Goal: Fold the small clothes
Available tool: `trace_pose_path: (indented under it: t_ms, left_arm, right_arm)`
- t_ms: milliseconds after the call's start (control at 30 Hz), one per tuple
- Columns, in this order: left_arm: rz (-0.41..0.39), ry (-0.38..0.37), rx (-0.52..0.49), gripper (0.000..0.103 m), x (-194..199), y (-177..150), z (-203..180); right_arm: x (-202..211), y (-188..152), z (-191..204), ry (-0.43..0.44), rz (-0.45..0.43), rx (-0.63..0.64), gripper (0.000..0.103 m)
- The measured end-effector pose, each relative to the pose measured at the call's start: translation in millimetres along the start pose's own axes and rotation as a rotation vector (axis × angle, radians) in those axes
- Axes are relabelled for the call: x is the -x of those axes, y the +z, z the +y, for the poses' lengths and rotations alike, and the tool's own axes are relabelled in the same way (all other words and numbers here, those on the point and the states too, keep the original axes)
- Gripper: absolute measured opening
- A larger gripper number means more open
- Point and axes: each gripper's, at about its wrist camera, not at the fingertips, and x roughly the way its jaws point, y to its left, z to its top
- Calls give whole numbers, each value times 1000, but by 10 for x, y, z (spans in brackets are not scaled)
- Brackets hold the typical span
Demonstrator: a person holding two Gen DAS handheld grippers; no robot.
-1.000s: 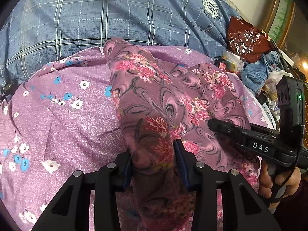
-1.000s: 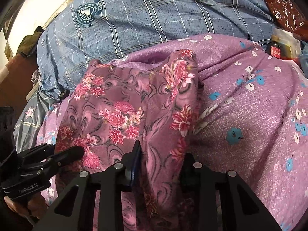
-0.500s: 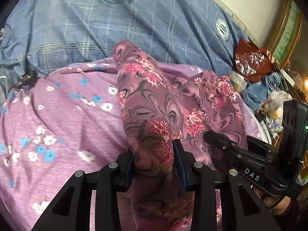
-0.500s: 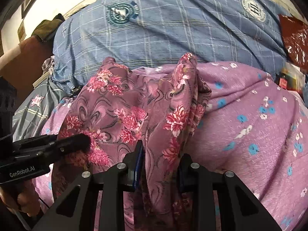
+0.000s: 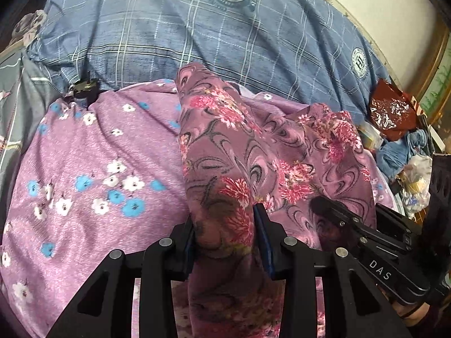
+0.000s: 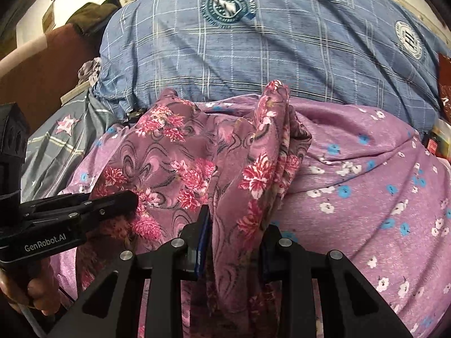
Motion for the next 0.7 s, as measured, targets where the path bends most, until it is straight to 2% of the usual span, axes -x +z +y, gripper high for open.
trace_pose_path:
  t_ms: [700]
  left_arm:
    - [32,43,10,35,-217,90,-65]
  right_arm:
    - [-155,-3,-41,10,41,-10,28]
